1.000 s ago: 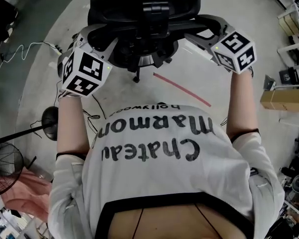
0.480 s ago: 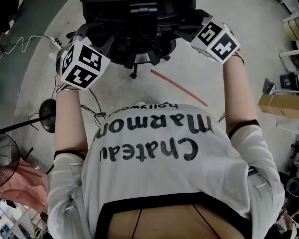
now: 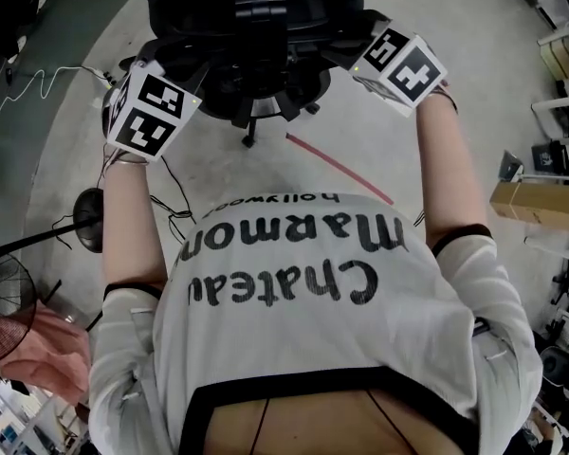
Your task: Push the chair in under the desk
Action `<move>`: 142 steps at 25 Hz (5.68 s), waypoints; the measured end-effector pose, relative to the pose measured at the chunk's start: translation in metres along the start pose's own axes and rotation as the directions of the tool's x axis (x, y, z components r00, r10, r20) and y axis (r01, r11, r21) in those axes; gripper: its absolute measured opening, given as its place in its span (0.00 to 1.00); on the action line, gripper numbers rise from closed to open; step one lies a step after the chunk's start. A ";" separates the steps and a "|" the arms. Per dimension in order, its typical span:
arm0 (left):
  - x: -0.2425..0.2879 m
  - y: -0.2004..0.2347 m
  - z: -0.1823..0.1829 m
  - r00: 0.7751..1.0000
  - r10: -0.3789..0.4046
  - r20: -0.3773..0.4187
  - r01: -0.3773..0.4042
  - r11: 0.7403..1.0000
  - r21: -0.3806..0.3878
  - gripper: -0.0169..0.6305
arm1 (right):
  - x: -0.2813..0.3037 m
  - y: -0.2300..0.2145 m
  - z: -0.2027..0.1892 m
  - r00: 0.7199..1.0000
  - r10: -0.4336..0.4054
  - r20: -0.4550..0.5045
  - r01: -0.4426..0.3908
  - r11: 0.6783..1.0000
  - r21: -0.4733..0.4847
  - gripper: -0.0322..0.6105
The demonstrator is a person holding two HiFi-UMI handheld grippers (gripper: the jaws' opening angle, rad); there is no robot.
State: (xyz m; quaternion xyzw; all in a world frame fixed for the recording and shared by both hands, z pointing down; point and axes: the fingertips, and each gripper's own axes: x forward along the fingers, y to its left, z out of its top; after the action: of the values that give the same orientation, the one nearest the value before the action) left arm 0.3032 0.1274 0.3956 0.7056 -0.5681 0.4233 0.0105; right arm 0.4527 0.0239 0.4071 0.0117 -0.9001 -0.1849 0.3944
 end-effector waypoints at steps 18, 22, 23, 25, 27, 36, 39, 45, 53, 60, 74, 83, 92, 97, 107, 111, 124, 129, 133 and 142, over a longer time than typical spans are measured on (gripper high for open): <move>0.027 0.005 -0.008 1.000 0.007 0.014 -0.007 1.000 -0.016 0.29 | 0.022 -0.011 -0.014 0.999 -0.046 -0.003 0.046 0.998 0.040 0.37; 0.038 0.009 -0.009 0.999 0.018 0.031 -0.017 1.000 -0.016 0.30 | 0.028 -0.016 -0.019 0.997 -0.076 -0.012 0.077 0.995 0.062 0.38; 0.040 0.013 -0.009 0.999 0.019 0.030 -0.019 1.000 -0.019 0.30 | 0.030 -0.019 -0.017 0.997 -0.078 -0.014 0.079 0.995 0.065 0.38; 0.045 0.030 -0.010 0.999 0.022 0.025 -0.021 1.000 -0.023 0.30 | 0.037 -0.029 -0.008 0.996 -0.087 -0.016 0.087 0.994 0.069 0.38; 0.056 0.056 -0.010 1.000 0.024 0.018 -0.024 1.000 -0.017 0.29 | 0.049 -0.047 0.006 0.995 -0.093 -0.020 0.094 0.993 0.077 0.37; 0.117 0.117 0.011 0.998 0.052 0.029 -0.052 0.998 -0.022 0.29 | 0.086 -0.128 0.008 0.996 -0.084 -0.022 0.086 0.993 0.077 0.37; 0.134 0.123 0.025 0.997 0.073 0.026 -0.072 0.997 -0.039 0.29 | 0.088 -0.154 0.000 0.997 -0.077 -0.003 0.077 0.995 0.057 0.37; 0.171 0.154 0.046 0.993 0.115 0.008 -0.115 0.992 -0.057 0.29 | 0.110 -0.215 -0.004 0.999 -0.029 0.014 0.029 0.999 0.039 0.37; 0.210 0.191 0.064 0.988 0.151 0.001 -0.150 0.981 -0.119 0.29 | 0.135 -0.279 -0.002 0.999 0.025 0.028 -0.025 1.000 0.009 0.37; 0.232 0.218 0.078 0.977 0.214 0.009 -0.210 0.969 -0.133 0.29 | 0.152 -0.323 0.004 0.999 0.015 0.048 -0.013 1.000 -0.025 0.38; 0.262 0.275 0.061 0.974 0.221 0.046 -0.214 0.969 -0.125 0.29 | 0.202 -0.364 0.033 0.998 0.021 0.062 -0.019 0.999 -0.040 0.38; 0.288 0.336 0.053 0.989 0.129 0.071 -0.121 0.986 -0.114 0.29 | 0.236 -0.403 0.061 0.999 -0.008 0.044 0.008 1.000 0.008 0.39; 0.301 0.416 0.013 0.989 0.067 0.132 -0.057 0.995 -0.083 0.30 | 0.284 -0.412 0.116 0.996 -0.091 0.017 0.089 0.993 0.077 0.39; 0.320 0.489 -0.029 0.985 0.003 0.171 0.010 0.997 -0.076 0.30 | 0.340 -0.429 0.167 0.986 -0.166 -0.007 0.166 0.978 0.127 0.39; 0.324 0.529 -0.034 0.976 -0.085 0.201 0.119 0.980 -0.161 0.35 | 0.349 -0.422 0.195 0.971 -0.239 -0.011 0.238 0.958 0.158 0.38; 0.326 0.528 -0.036 0.976 -0.076 0.204 0.111 0.980 -0.166 0.35 | 0.353 -0.424 0.193 0.965 -0.261 0.003 0.257 0.954 0.157 0.39; 0.347 0.573 -0.051 0.960 -0.222 0.169 0.243 0.963 -0.115 0.35 | 0.386 -0.443 0.218 0.967 -0.247 -0.066 0.255 0.946 0.200 0.39; 0.356 0.597 -0.057 0.932 -0.299 0.203 0.322 0.942 -0.092 0.36 | 0.402 -0.454 0.233 0.963 -0.259 -0.069 0.268 0.946 0.184 0.38; 0.360 0.606 -0.059 0.917 -0.304 0.258 0.330 0.942 -0.063 0.36 | 0.410 -0.456 0.237 0.964 -0.254 -0.082 0.266 0.940 0.214 0.38; 0.355 0.644 -0.084 0.874 -0.409 0.263 0.414 0.909 0.037 0.36 | 0.430 -0.443 0.277 0.943 -0.296 -0.154 0.328 0.905 0.269 0.38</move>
State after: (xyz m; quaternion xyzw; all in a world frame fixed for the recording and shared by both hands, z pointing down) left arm -0.2692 -0.3408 0.3657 0.8603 -0.4056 0.3072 0.0315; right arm -0.0963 -0.3712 0.3874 0.2238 -0.8807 -0.1104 0.4025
